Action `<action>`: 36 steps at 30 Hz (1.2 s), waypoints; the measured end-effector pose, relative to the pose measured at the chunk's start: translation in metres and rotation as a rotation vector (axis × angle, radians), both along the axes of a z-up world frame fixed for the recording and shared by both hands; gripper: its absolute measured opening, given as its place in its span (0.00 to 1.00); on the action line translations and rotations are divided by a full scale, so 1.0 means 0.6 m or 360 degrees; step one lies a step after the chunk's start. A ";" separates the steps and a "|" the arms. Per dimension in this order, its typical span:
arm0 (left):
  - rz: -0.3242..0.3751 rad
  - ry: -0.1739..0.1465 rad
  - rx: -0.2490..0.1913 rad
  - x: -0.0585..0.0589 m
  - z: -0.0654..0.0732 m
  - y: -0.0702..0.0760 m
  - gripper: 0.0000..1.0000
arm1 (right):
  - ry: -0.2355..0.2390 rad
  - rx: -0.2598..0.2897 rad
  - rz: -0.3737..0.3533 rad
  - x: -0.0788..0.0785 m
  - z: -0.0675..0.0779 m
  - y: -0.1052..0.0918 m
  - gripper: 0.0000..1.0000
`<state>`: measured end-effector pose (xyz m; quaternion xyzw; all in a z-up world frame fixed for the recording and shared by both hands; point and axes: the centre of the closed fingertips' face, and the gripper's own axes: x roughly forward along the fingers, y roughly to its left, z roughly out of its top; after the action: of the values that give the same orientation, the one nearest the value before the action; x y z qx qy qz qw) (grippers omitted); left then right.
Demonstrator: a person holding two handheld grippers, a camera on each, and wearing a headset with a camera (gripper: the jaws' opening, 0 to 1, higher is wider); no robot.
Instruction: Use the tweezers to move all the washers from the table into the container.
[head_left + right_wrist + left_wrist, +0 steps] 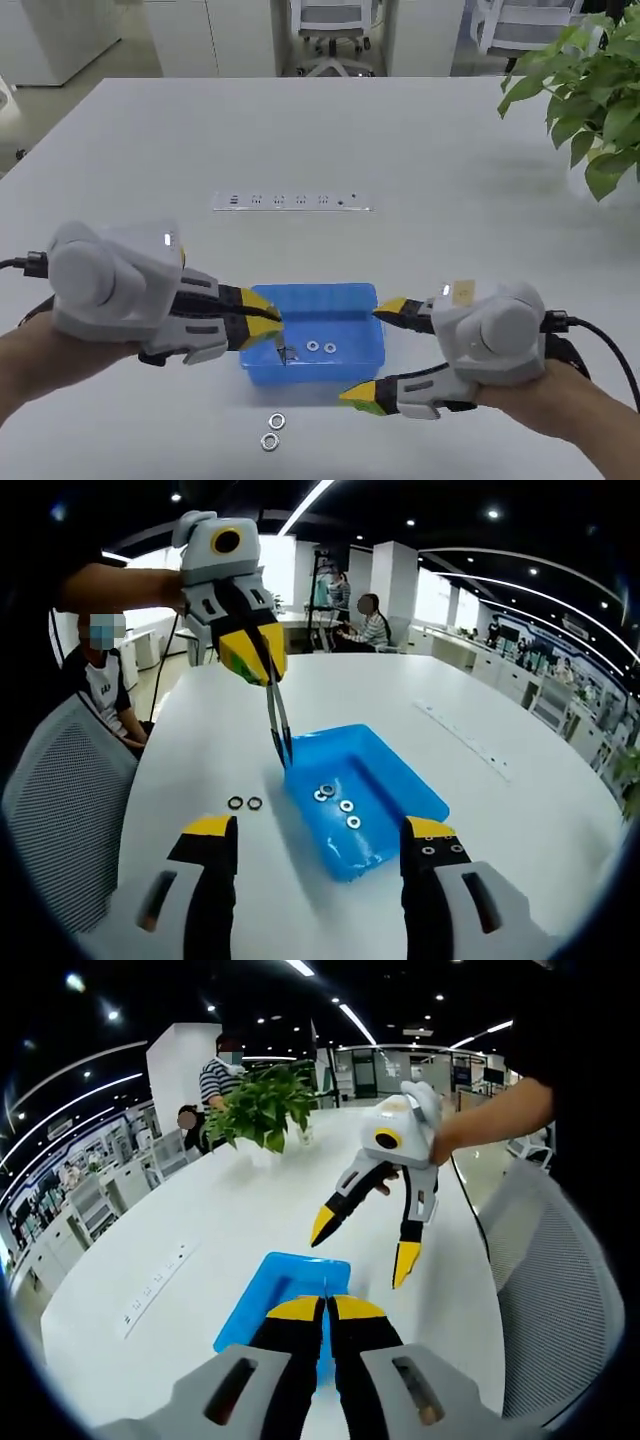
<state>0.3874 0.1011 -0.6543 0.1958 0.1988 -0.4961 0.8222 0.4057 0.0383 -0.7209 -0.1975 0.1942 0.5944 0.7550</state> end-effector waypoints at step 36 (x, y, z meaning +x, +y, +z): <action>0.0007 0.0066 -0.0001 -0.085 -0.027 0.005 0.06 | -0.0052 0.0037 -0.0086 -0.034 0.009 -0.024 1.00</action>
<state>0.3366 0.1040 -0.6704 0.1848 0.2160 -0.4984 0.8190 0.3855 0.0238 -0.7156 -0.1931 0.1803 0.5728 0.7760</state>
